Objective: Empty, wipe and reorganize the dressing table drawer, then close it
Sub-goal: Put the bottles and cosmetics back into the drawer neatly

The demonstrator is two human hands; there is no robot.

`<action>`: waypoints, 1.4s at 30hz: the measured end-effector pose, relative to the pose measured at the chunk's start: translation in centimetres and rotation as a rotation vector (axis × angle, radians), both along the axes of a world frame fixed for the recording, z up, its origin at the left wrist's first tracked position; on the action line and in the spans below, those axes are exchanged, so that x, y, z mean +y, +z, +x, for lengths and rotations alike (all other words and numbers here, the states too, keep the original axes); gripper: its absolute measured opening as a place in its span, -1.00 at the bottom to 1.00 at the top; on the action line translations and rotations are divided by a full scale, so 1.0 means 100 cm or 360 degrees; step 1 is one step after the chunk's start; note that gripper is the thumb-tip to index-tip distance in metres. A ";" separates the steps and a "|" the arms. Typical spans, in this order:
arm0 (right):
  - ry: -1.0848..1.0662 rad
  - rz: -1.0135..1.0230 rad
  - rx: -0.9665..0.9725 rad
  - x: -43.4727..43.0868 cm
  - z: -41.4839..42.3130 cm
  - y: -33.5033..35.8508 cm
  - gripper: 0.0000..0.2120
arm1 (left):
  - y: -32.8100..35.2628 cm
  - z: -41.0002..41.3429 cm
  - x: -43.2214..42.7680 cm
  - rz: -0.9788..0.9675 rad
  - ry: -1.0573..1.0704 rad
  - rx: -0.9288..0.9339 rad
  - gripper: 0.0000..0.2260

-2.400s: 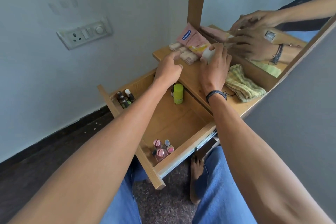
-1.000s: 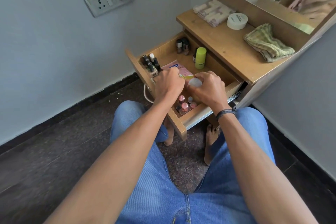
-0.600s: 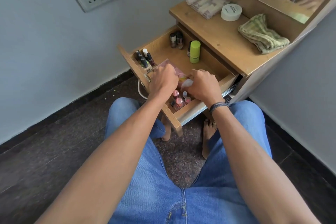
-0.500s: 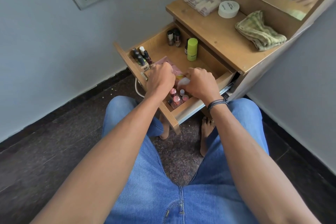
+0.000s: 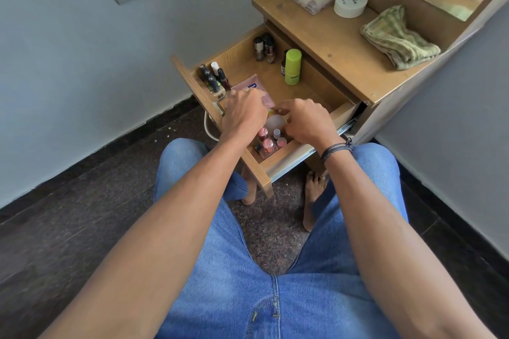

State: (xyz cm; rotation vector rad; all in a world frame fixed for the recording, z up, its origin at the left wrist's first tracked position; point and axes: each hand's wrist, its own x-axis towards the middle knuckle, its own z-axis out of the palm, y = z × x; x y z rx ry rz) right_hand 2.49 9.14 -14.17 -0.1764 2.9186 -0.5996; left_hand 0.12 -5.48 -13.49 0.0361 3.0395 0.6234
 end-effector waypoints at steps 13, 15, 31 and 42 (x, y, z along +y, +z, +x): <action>-0.0035 0.0083 0.0002 -0.001 0.000 -0.002 -0.53 | -0.001 -0.003 0.000 -0.0019 -0.0097 -0.0068 -0.72; -0.0036 0.0094 0.0001 -0.001 -0.001 -0.003 -0.54 | -0.001 -0.003 0.000 -0.0010 -0.0091 -0.0063 -0.72; -0.0050 -0.0030 0.0109 -0.002 0.003 -0.002 -0.54 | 0.002 -0.003 0.000 -0.0001 -0.0062 -0.0103 -0.65; -0.0245 -0.0282 0.0156 -0.003 0.008 -0.002 -0.55 | 0.001 0.002 -0.006 0.0073 -0.0060 -0.0067 -0.72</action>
